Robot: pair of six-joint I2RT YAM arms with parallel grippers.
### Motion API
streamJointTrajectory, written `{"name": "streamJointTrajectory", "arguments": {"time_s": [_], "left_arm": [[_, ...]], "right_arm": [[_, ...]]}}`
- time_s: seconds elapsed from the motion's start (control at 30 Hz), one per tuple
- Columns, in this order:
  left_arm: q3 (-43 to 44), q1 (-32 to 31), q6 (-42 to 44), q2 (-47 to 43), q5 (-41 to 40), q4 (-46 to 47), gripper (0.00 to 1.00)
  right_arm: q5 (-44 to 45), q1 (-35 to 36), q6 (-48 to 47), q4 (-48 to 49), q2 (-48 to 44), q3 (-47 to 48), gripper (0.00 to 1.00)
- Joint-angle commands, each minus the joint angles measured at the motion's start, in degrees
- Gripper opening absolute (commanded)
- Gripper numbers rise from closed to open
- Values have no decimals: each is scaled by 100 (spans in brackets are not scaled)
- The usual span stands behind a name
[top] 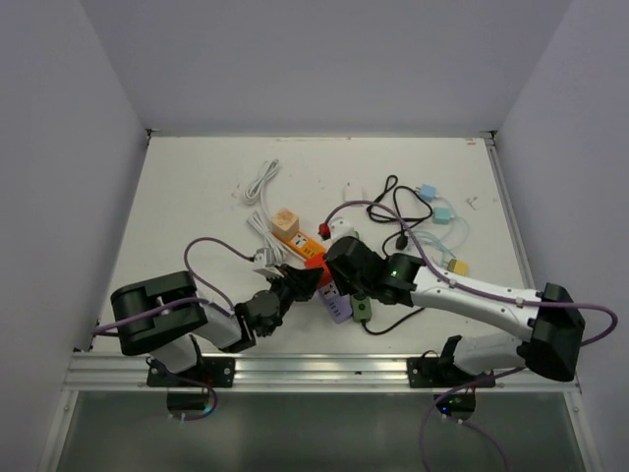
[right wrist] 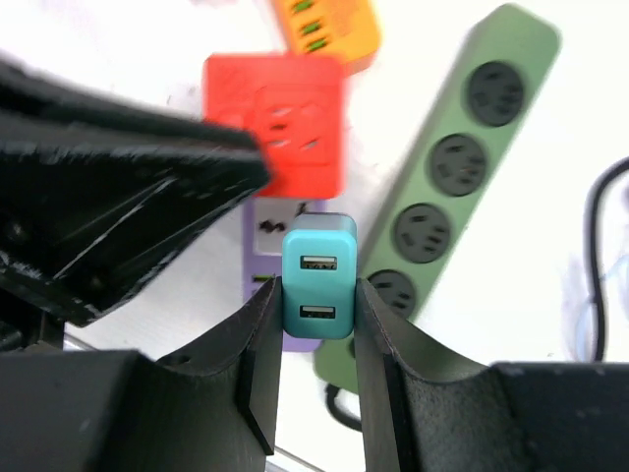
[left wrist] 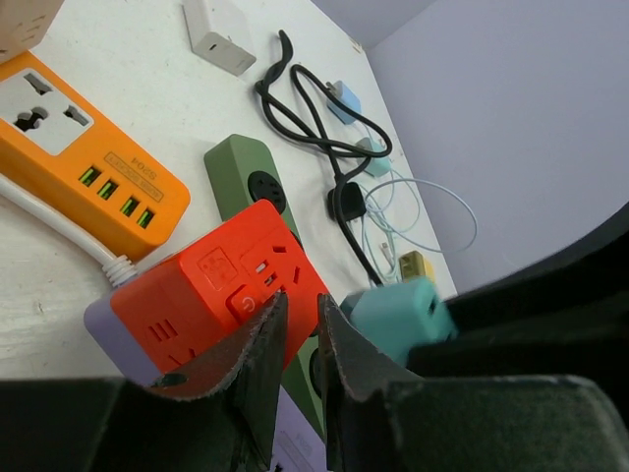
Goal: Pull the plug off the socket
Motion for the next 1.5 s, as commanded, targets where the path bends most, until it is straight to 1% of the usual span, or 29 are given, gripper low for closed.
{"name": "streamJointTrajectory", "arguments": {"time_s": [0.0, 0.07, 0.1, 0.13, 0.17, 0.2, 0.27, 0.3, 0.33, 0.4, 0.43, 0.47, 0.53, 0.57, 0.6, 0.7, 0.83, 0.97, 1.03, 1.17, 1.2, 1.27, 1.3, 1.4, 1.43, 1.47], "left_arm": [[-476, 83, 681, 68, -145, -3807, 27], [-485, 75, 777, -197, -259, -4009, 34], [-467, 74, 926, -503, -294, -4062, 40], [-458, 83, 1119, -636, -199, -4054, 45], [-415, 83, 1303, -759, -181, -4141, 51], [-197, 92, 1540, -952, -172, -4290, 60], [172, 83, 1857, -1094, -180, -4701, 64], [279, 92, 1946, -1217, -181, -4800, 65], [376, 83, 2016, -1287, -215, -4897, 65], [596, 92, 2184, -1541, -259, -5169, 67], [657, 92, 2219, -1656, -286, -5248, 67], [736, 92, 2280, -1770, -295, -5415, 68], [781, 118, 2333, -2209, -304, -5600, 69], [790, 127, 2360, -2376, -295, -5644, 70], [807, 145, 2412, -2709, -286, -5697, 71], [886, 206, 2535, -3315, -251, -5952, 73], [1071, 233, 2650, -3889, -269, -6504, 75], [1080, 233, 2790, -4459, -128, -6822, 75], [958, 233, 2834, -4645, -58, -6927, 75], [659, 233, 2633, -5232, -40, -7112, 74], [606, 233, 2606, -5321, -40, -7130, 74], [465, 233, 2580, -5497, 13, -7139, 74], [438, 233, 2571, -5533, 22, -7148, 74], [394, 233, 2465, -5595, -84, -7262, 74], [394, 233, 2474, -5621, -93, -7262, 74], [394, 233, 2474, -5691, -93, -7453, 74]], "right_arm": [[-49, -650, -37, -40, -855, 79, 0], [-514, -1176, -204, 267, -963, 78, 0], [-674, -1336, -256, 355, -946, 139, 0], [-867, -1503, -344, 461, -728, 349, 0], [-1365, -1835, -362, 523, -578, 481, 0], [-1596, -1977, -362, 593, -367, 605, 0], [-1975, -2206, -354, 848, 317, 1026, 0], [-2255, -2251, -354, 918, 573, 1193, 0], [-2379, -2304, -328, 954, 1149, 1586, 0], [-2581, -2374, -301, 954, 1662, 2001, 0], [-2617, -2400, -266, 971, 1935, 2351, 0], [-2644, -2462, -222, 980, 2346, 2520, 0], [-2888, -2672, -12, 1042, 2762, 2950, 0], [-2986, -2743, 59, 1094, 3112, 3048, 0], [-3083, -2813, 112, 1155, 3272, 3145, 0], [-3417, -2972, 235, 1226, 3833, 3575, 2], [-3286, -3129, 191, 1112, 4196, 4041, 8], [-3636, -3429, 314, 1025, 4600, 4349, 12], [-3768, -3560, 358, 998, 4775, 4438, 21], [-4216, -3692, 411, 945, 4908, 4429, 38], [-4226, -3728, 411, 919, 4899, 4394, 45], [-4217, -3771, 385, 910, 4856, 4350, 49], [-4235, -3798, 367, 884, 4855, 4359, 56], [-4296, -3842, 306, 674, 4847, 4464, 68], [-4227, -3833, 236, 612, 4829, 4490, 69], [-4165, -3833, 200, 559, 4733, 4499, 70]]}}
